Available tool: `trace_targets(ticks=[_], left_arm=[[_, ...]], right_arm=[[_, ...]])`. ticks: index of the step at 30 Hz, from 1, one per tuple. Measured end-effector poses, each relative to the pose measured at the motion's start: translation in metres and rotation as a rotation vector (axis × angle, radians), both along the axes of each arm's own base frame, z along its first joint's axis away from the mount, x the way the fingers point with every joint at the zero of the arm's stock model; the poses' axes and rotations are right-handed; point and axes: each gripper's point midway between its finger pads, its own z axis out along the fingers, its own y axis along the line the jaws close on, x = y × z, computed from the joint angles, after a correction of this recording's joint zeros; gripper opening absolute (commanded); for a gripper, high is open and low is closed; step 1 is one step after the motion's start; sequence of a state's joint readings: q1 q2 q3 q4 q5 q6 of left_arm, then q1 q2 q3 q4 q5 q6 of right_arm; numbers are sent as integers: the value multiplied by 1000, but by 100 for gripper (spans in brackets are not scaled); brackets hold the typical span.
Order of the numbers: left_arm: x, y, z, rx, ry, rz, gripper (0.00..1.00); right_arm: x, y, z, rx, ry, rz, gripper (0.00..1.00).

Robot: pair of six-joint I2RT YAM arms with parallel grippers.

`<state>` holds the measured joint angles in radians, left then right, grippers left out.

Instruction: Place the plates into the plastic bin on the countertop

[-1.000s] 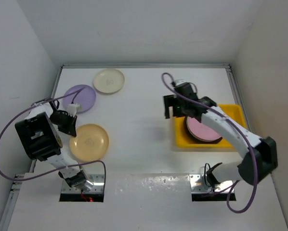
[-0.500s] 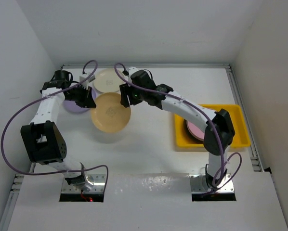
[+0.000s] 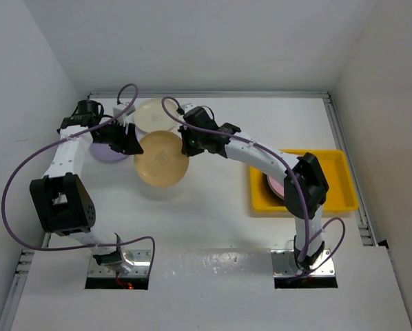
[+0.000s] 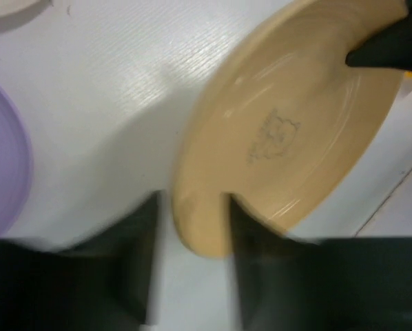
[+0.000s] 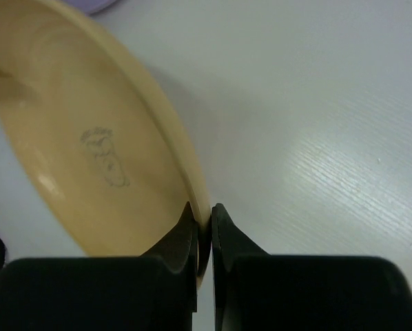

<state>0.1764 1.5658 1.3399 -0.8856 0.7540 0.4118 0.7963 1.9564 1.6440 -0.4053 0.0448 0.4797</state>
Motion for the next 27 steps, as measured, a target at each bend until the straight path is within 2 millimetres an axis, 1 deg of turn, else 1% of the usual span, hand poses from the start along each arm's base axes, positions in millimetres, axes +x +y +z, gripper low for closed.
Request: trace_targets(ticks=[1, 2, 3, 4, 6, 7, 9, 11, 12, 13, 14, 15, 17, 18, 21, 24, 26, 27], left_arm=[[0, 0, 0, -1, -5, -4, 80], [0, -1, 1, -4, -2, -3, 86], [-1, 0, 1, -5, 13, 9, 88], [0, 2, 2, 6, 14, 19, 89], [6, 9, 6, 34, 4, 40, 89], [9, 14, 8, 50, -4, 57, 89], [15, 28, 13, 79, -21, 96, 89], [19, 43, 16, 100, -32, 139, 89], [20, 49, 16, 108, -33, 156, 89], [20, 55, 16, 115, -32, 172, 89], [19, 61, 14, 119, -26, 188, 89], [20, 64, 13, 121, -22, 199, 89], [20, 67, 10, 120, -11, 207, 89], [20, 67, 8, 118, -6, 205, 89], [21, 67, 2, 110, 13, 202, 89], [22, 66, -1, 104, 20, 199, 89], [22, 65, 0, 101, 18, 197, 89], [22, 66, 0, 100, 18, 198, 89]], right_arm=[[0, -3, 0, -10, -1, -11, 0], [2, -10, -1, -21, 5, -39, 0], [4, -21, -3, -33, 14, -70, 0], [5, -36, -3, -42, 29, -109, 0], [6, -83, -4, -53, 75, -211, 0], [6, -116, -2, -54, 99, -285, 0], [6, -192, 7, -33, 130, -461, 0], [0, -278, 22, -1, 115, -689, 0], [-7, -321, 29, 19, 97, -810, 0], [-19, -356, 34, 33, 79, -917, 0], [-34, -385, 37, 37, 68, -1013, 0], [-52, -408, 36, 35, 67, -1091, 0], [-82, -434, 29, 36, 94, -1198, 0], [-93, -444, 23, 35, 116, -1242, 0], [-120, -463, -5, 31, 218, -1341, 0], [-129, -467, -25, 44, 312, -1362, 0], [-128, -465, -33, 49, 352, -1350, 1], [-127, -464, -36, 48, 368, -1341, 10]])
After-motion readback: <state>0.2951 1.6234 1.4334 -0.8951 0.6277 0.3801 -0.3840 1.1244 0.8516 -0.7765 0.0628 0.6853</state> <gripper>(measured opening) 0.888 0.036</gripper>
